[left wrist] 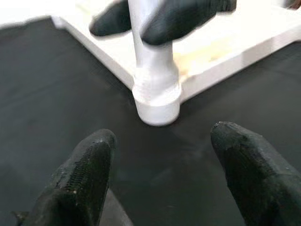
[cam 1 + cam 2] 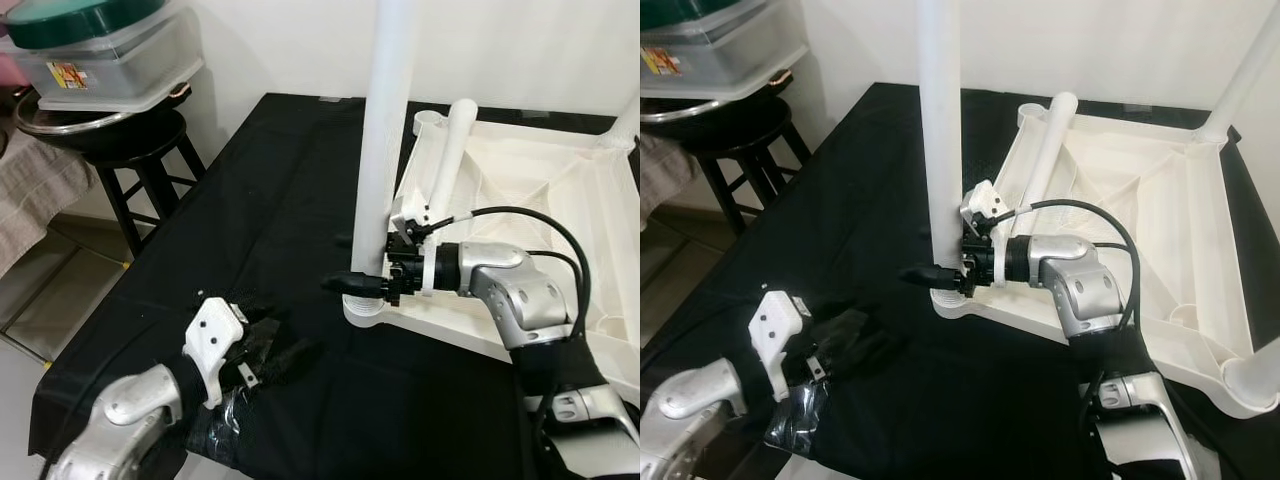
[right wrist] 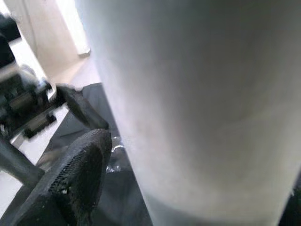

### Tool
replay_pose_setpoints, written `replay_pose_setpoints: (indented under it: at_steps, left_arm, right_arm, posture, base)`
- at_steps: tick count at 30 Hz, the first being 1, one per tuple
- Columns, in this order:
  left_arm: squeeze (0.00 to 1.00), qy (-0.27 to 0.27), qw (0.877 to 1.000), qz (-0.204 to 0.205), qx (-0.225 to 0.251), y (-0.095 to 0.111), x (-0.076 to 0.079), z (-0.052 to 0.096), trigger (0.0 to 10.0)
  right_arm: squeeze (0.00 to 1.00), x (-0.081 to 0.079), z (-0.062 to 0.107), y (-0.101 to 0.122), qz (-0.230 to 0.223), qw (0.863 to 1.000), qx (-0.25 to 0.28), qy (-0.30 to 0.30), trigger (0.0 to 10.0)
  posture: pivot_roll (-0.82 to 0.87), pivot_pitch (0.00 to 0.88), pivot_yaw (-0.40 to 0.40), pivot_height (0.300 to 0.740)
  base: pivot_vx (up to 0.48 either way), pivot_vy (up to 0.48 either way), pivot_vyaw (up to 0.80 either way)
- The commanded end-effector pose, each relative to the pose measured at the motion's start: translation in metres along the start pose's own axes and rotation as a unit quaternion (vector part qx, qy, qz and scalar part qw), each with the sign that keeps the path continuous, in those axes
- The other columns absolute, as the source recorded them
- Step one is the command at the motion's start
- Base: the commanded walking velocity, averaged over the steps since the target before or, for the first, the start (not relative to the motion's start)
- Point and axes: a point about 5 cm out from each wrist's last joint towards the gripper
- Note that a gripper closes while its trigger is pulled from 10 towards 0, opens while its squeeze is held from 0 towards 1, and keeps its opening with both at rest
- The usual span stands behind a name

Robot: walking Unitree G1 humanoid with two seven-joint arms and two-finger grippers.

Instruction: Building children table

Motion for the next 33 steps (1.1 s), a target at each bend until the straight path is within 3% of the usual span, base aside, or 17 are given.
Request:
replay_pose_setpoints:
  at_steps: [1,2,12,14,16,19,20,21,22,23,24,25,33]
  left_arm:
    - [0.00,-0.009,1.000,0.000,0.002,0.002,-0.002,0.004,10.0]
    - [0.00,-0.009,1.000,-0.001,0.003,0.000,0.000,0.005,10.0]
    - [0.00,-0.008,0.999,0.029,0.011,-0.009,0.014,0.006,10.0]
    - [0.00,-0.019,0.998,0.054,0.018,-0.009,0.017,0.007,10.0]
    - [0.00,-0.038,0.996,0.074,0.024,-0.008,0.020,0.008,10.0]
    - [0.00,-0.042,0.996,0.078,0.026,-0.008,0.020,0.009,10.0]
    - [0.00,-0.044,0.996,0.079,0.026,-0.008,0.020,0.010,10.0]
    - [0.00,-0.044,0.996,0.079,0.026,-0.008,0.020,0.010,10.0]
    - [0.00,-0.046,0.995,0.081,0.028,-0.007,0.020,0.009,10.0]
    - [0.00,-0.048,0.995,0.086,0.032,-0.006,0.021,0.009,10.0]
    - [0.00,-0.048,0.995,0.086,0.032,-0.006,0.021,0.009,10.0]
    - [0.00,-0.052,0.994,0.092,0.037,-0.006,0.022,0.007,10.0]
    - [0.00,-0.062,0.993,0.092,0.047,-0.006,0.021,-0.002,10.0]
  right_arm:
    - [0.00,-0.001,-0.004,-0.001,0.004,1.000,-0.010,0.024,7.1]
    - [0.00,0.001,-0.001,-0.002,0.002,1.000,-0.012,0.027,0.0]
    - [0.00,0.005,0.012,-0.012,-0.018,1.000,-0.003,0.000,0.0]
    - [0.00,0.003,0.015,-0.018,-0.025,0.999,0.010,-0.035,0.0]
    - [0.00,-0.010,0.010,-0.029,-0.043,0.995,0.026,-0.090,0.0]
    - [0.00,-0.017,0.004,-0.036,-0.057,0.989,0.033,-0.132,0.0]
    - [0.00,-0.016,-0.002,-0.045,-0.072,0.956,0.058,-0.279,0.0]
    - [0.00,-0.016,-0.002,-0.045,-0.072,0.956,0.058,-0.279,0.0]
    - [0.00,-0.031,-0.006,-0.063,-0.111,0.928,0.052,-0.353,0.0]
    - [0.00,-0.044,-0.005,-0.076,-0.116,0.906,0.033,-0.405,0.0]
    - [0.00,-0.044,-0.005,-0.076,-0.116,0.906,0.033,-0.405,0.0]
    - [0.00,-0.050,-0.002,-0.082,-0.122,0.890,0.022,-0.439,0.0]
    - [0.00,-0.044,-0.005,-0.078,-0.109,0.897,0.014,-0.428,0.0]
  posture:
    - [0.12,0.164,0.054,0.740]
    - [0.12,0.164,0.054,0.740]
    - [0.09,0.182,0.050,0.740]
    - [0.09,0.184,0.045,0.740]
    - [0.08,0.190,0.040,0.740]
    - [0.07,0.197,0.026,0.740]
    - [0.06,0.199,0.017,0.740]
    - [0.06,0.199,0.017,0.740]
    - [0.05,0.205,0.011,0.740]
    - [0.01,0.199,0.018,0.740]
    - [0.01,0.199,0.018,0.740]
    - [0.01,0.195,0.025,0.740]
    - [0.01,0.186,0.026,0.740]
  base:
    - [0.000,0.000,0.00]
    - [0.000,0.000,0.00]
    - [0.000,0.000,0.00]
    - [0.000,0.000,0.00]
    - [0.000,0.000,0.00]
    - [0.000,0.000,0.00]
    - [0.000,0.000,0.00]
    - [0.000,0.000,0.00]
    - [0.000,0.000,0.00]
    - [0.000,0.000,0.00]
    - [0.000,0.000,0.00]
    - [0.000,0.000,0.00]
    - [0.000,0.000,0.00]
Point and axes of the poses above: a point about 5 cm out from each wrist's last joint towards the gripper, its own z axis pointing back from the gripper into the wrist, its own y axis along the axis of the wrist's last joint, x = y × z, and after that the axes turned 11 degrees about -z, right-handed
